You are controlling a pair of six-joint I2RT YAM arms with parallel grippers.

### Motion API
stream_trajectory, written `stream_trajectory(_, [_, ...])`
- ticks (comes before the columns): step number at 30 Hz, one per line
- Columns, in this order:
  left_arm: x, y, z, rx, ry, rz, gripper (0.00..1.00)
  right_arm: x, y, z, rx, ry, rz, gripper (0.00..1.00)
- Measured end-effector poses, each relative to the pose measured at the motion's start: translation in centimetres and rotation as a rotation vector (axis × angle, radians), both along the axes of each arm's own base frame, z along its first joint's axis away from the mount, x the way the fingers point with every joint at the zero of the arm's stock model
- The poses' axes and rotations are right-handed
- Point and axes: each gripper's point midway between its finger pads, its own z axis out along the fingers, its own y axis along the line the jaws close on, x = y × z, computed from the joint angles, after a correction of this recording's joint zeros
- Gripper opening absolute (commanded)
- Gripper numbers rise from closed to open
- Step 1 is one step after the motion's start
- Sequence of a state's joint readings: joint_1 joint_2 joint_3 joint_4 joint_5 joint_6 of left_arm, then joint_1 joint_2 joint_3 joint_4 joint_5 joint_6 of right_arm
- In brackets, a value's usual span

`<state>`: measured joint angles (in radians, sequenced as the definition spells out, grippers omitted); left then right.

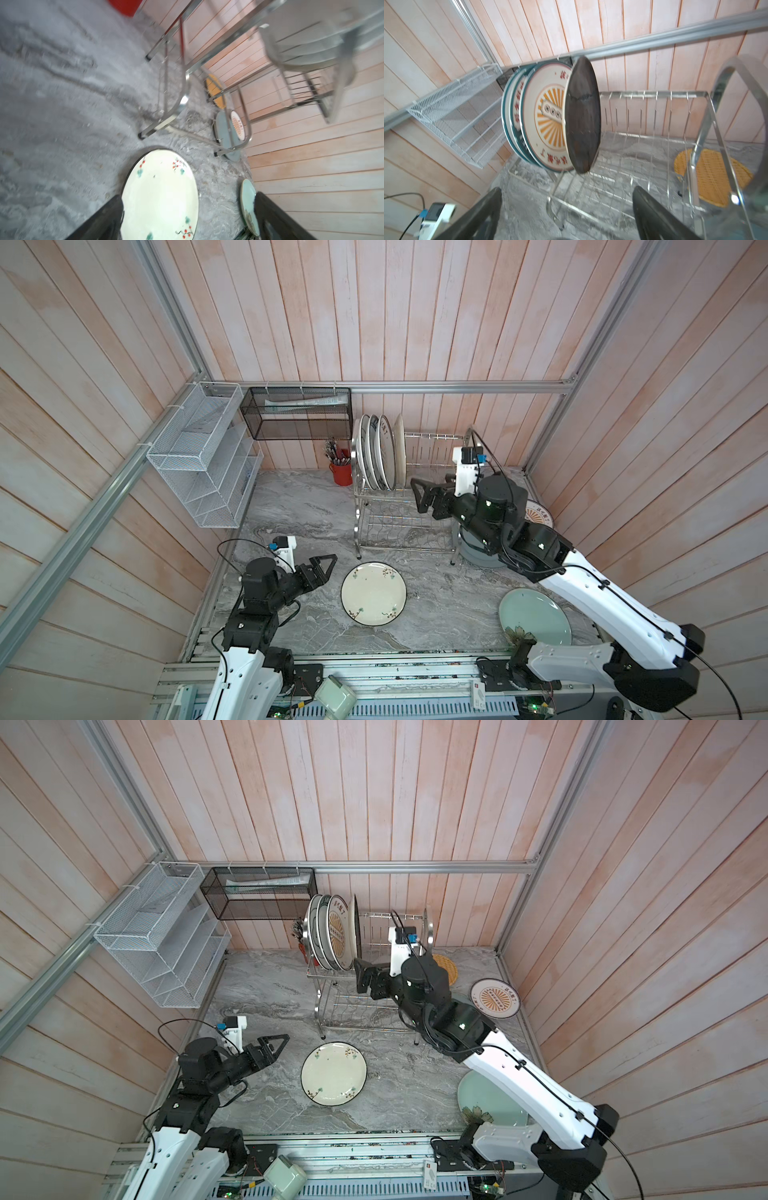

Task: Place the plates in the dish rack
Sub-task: 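Withdraw the right gripper toward the cream berry plate while the left reaches it, then tilt up the cream plate rim with the left gripper while the right approaches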

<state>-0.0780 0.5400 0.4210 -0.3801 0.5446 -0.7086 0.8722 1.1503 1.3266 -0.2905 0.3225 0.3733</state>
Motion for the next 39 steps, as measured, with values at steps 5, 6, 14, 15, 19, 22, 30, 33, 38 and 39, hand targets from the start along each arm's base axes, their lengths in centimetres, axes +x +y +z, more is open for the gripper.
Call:
stream_trajectory(5, [-1.3,0.1,-4.8,-0.051,0.168,0.042,0.87,-2.3,-0.8,-6.3,-0.048,0.044,0.081,0.98])
stream_trajectory(6, [-1.4,0.1,-5.2,-0.056,0.181,0.047,0.87,-2.9,-0.8,-7.6,-0.057,0.057,0.105,0.98])
stream_trajectory(14, [-2.8,-1.0,-11.0,-0.039,0.365,0.026,0.82,-5.9,-0.6,-14.1,-0.042,0.128,0.239,0.98])
stream_trajectory(15, [-3.1,-1.3,-11.6,-0.03,0.388,0.014,0.81,-6.1,-0.5,-14.4,-0.033,0.133,0.249,0.98])
stream_trajectory(19, [-3.2,-2.0,-12.5,-0.011,0.411,-0.021,0.72,-6.7,-0.1,-15.9,-0.03,0.16,0.287,0.98])
stream_trajectory(22, [-3.0,-2.3,-13.0,-0.008,0.409,-0.038,0.64,-6.9,0.2,-16.3,-0.029,0.171,0.305,0.98])
stream_trajectory(30, [-2.9,-3.1,-14.0,-0.011,0.424,-0.08,0.49,-7.9,0.3,-18.9,-0.001,0.242,0.335,0.98])
stream_trajectory(33, [-2.7,-3.4,-14.2,-0.018,0.426,-0.094,0.48,-8.1,0.4,-19.2,0.008,0.257,0.341,0.98])
stream_trajectory(38, [-2.1,-4.1,-14.3,-0.029,0.414,-0.13,0.44,-8.2,0.5,-19.2,0.017,0.267,0.347,0.98])
stream_trajectory(39, [-2.0,-4.2,-14.4,-0.032,0.414,-0.136,0.43,-8.2,0.6,-19.3,0.017,0.271,0.348,0.98])
